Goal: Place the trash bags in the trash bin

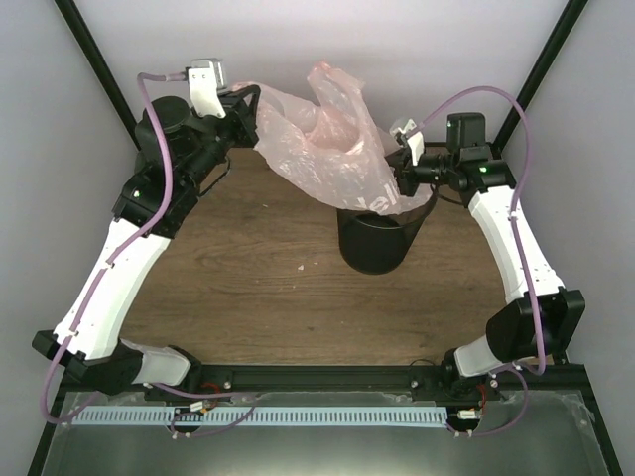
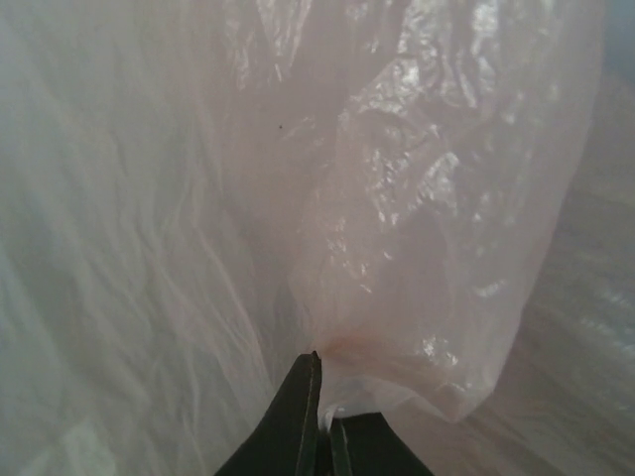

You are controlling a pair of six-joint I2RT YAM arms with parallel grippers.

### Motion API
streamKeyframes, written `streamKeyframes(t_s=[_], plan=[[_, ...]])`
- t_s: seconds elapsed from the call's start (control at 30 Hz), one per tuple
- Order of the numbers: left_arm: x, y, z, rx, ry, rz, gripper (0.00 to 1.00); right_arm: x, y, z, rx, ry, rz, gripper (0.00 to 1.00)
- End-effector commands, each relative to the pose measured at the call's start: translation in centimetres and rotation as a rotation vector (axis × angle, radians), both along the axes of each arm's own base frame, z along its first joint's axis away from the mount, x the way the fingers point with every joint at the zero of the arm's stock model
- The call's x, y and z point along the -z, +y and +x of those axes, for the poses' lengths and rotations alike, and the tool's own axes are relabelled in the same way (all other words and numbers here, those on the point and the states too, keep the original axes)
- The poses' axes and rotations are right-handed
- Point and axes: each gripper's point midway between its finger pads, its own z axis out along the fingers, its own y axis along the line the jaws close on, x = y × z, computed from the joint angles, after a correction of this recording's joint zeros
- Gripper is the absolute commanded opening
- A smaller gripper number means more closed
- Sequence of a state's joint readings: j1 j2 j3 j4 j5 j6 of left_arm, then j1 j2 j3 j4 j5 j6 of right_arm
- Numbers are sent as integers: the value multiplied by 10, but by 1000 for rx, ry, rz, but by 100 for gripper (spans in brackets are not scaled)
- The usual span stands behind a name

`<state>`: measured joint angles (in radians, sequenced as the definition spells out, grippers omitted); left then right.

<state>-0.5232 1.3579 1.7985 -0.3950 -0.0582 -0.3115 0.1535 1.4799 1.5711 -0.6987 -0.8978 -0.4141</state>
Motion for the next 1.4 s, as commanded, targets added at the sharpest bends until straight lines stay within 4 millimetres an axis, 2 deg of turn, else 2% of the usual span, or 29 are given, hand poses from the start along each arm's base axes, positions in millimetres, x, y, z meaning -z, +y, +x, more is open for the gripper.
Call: streamKeyframes(t_s=[0.0, 0.1, 0.2, 0.27, 0.37, 0.47, 0.57, 0.7, 0.77, 0.87, 1.0, 1.1, 1.2, 1.37], plan=[[-27, 7, -11, 5, -66, -50, 4, -4, 15, -11, -67, 51, 101, 1], [-21, 2, -8, 21, -52, -53, 4, 16, 14, -13, -47, 102, 95, 1], [-10, -6, -4, 49, -32, -42, 4, 22, 10, -15, -12, 121, 81, 1], [-5, -7, -2, 50, -24, -35, 4, 14, 8, -18, -2, 119, 80, 3], [-2, -7, -1, 42, -24, -30, 4, -5, 0, -15, 74, 97, 61, 10], [-1, -6, 0, 42, -24, -26, 4, -22, -21, -5, 196, 62, 29, 19], [-1, -6, -1, 39, -25, -22, 4, -34, -56, 1, 303, 47, 28, 31], [3, -7, 0, 42, -20, -17, 4, -39, -87, 1, 385, 20, -2, 52], [6, -8, 1, 46, -15, -16, 4, -39, -96, -1, 413, 2, -25, 56], [7, -11, 2, 58, -12, -24, 4, -38, -103, -3, 447, -29, -65, 56], [8, -15, 2, 74, -8, -32, 4, -28, -108, -5, 453, -53, -114, 41], [11, -16, 4, 80, -4, -35, 4, -2, -95, -7, 389, 9, -155, 31], [14, -18, 4, 85, 3, -38, 4, 23, -80, -8, 320, 50, -206, 29], [19, -22, 3, 109, 14, -46, 4, 42, -49, -9, 237, 58, -243, 26]])
